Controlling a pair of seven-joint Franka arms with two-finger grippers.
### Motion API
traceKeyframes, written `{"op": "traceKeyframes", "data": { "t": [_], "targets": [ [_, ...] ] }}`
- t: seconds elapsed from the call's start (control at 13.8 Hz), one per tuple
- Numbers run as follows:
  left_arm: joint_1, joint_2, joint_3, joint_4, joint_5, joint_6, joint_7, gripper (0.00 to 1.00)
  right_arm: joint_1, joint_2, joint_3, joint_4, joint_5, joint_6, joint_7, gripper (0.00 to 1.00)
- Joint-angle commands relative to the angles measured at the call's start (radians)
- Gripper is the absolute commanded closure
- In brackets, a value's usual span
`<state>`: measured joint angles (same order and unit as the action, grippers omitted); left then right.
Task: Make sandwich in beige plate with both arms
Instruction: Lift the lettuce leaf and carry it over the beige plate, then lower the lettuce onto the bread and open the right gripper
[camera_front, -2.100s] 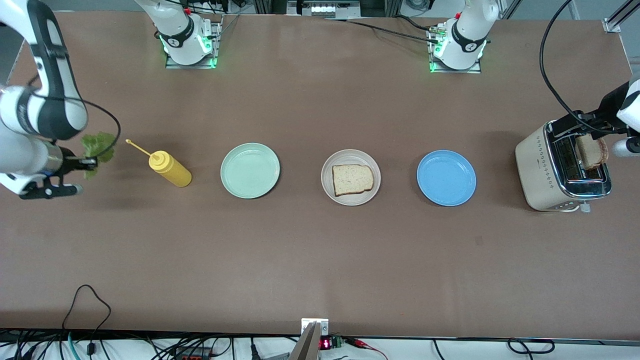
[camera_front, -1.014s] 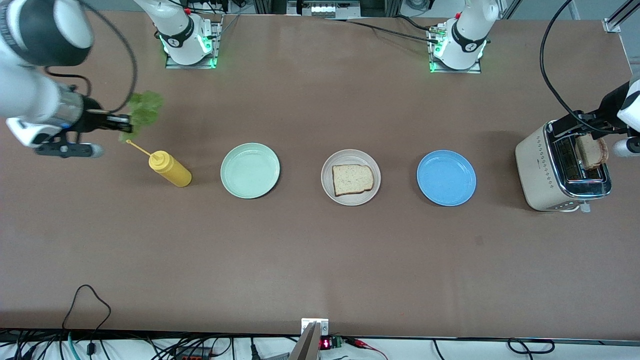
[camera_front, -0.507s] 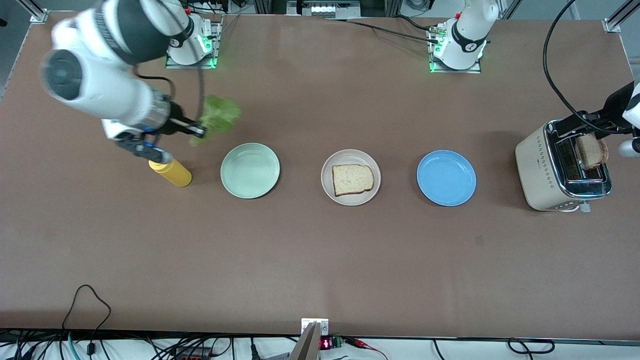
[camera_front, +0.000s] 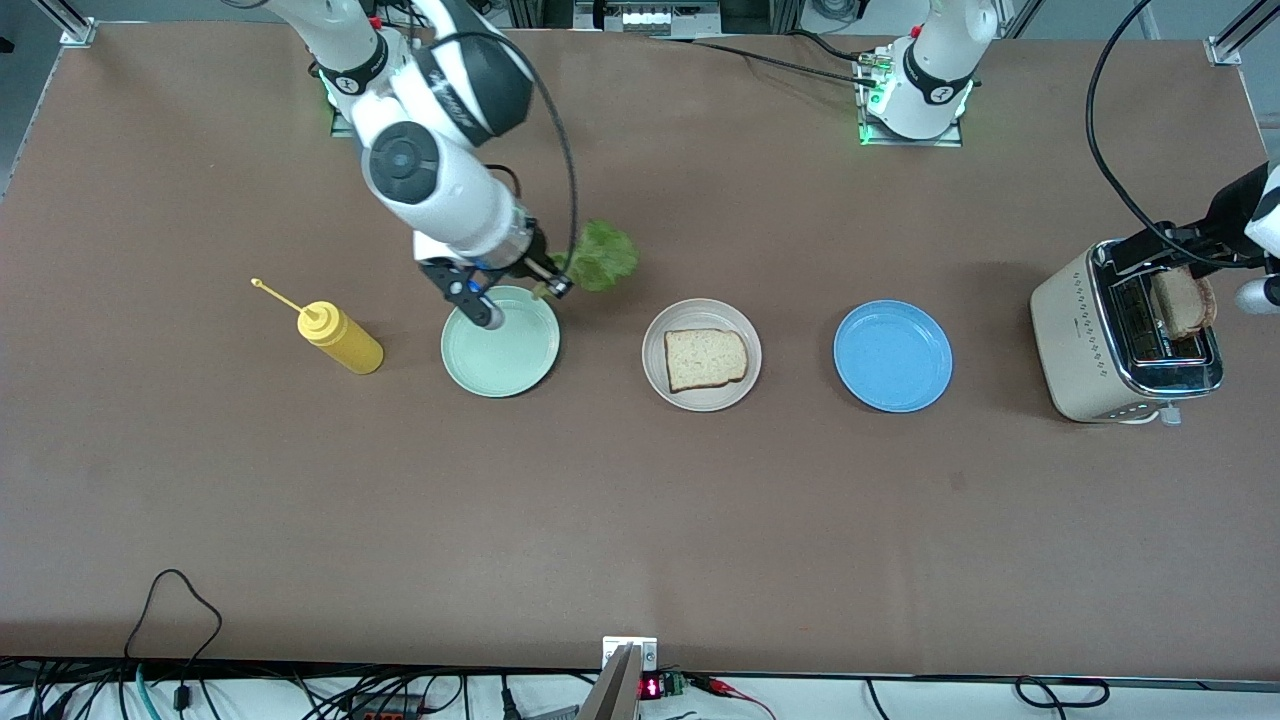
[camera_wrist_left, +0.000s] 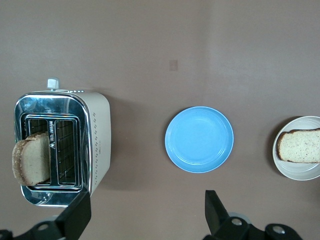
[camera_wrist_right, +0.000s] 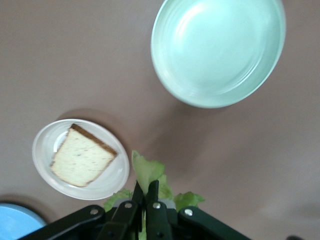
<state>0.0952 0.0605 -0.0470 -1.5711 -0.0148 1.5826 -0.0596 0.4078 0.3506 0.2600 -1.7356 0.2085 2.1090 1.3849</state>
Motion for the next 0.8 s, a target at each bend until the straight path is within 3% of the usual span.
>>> {"op": "traceKeyframes", "data": {
  "t": [0.0,0.43,0.72],
  "targets": [
    [0.000,-0.018,-0.007,-0.006,0.015,-0.010,0.006,0.00,0.066,0.108,-0.015,0.102,0.008,0.055,0.159,1.00],
    [-0.002,-0.018,-0.008,-0.006,0.006,0.002,0.017,0.00,0.111,0.293,-0.019,0.234,0.009,0.294,0.394,1.00],
    [-0.006,-0.018,-0.010,0.011,0.002,-0.010,0.004,0.00,0.140,0.356,-0.019,0.235,0.009,0.394,0.451,1.00]
  ]
}}
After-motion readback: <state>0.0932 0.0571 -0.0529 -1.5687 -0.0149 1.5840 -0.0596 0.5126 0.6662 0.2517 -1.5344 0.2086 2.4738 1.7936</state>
